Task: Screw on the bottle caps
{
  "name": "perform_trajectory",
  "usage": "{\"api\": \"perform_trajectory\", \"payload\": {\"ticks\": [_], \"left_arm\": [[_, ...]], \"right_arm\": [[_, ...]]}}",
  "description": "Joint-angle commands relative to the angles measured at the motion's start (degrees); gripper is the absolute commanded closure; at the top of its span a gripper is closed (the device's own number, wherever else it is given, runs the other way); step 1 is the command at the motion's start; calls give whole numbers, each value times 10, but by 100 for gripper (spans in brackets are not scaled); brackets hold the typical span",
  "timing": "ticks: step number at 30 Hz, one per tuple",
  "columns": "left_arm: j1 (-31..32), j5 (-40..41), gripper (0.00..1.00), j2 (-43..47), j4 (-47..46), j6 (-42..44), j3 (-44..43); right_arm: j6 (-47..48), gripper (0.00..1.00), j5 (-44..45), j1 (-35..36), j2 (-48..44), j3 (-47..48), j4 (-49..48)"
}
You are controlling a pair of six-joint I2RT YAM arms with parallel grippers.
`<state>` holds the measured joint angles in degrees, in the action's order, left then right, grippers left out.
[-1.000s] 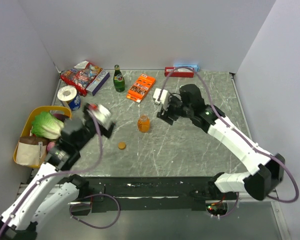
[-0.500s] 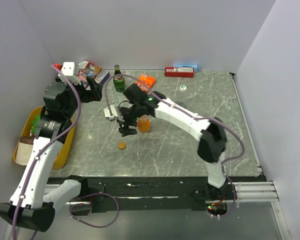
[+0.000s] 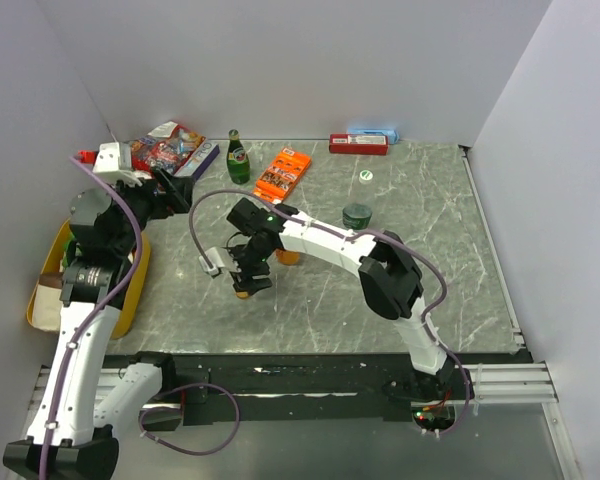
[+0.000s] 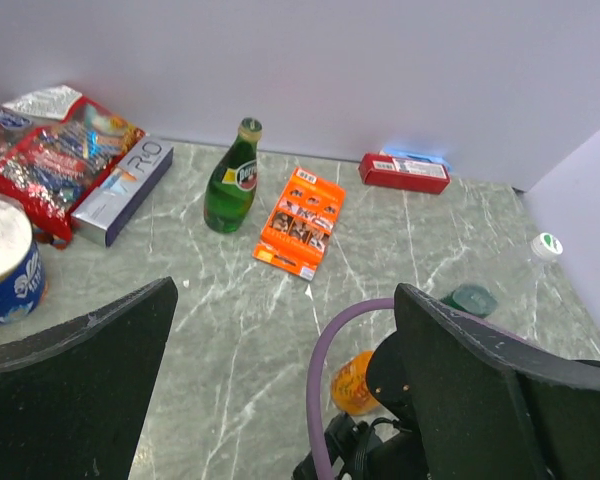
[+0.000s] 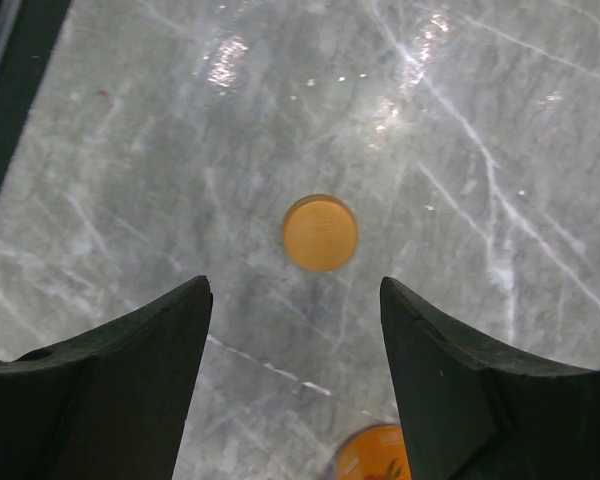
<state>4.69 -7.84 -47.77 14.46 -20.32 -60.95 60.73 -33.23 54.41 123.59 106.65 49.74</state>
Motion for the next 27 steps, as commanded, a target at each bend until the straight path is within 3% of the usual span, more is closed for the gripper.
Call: {"api": "perform_trajectory", "payload": {"ticks": [1,17,27], "left_arm": [[-10,-34,4,9,-19,-24,11],[-10,-44,4,40,-33,5,44],[-10,-47,4,39,-58,12,63]], "right_arm": [[-7,26,23,6,11,7,-46],[-50,30,34,25,60,9,-76],[2,33,55,25,70,0,-65]]}}
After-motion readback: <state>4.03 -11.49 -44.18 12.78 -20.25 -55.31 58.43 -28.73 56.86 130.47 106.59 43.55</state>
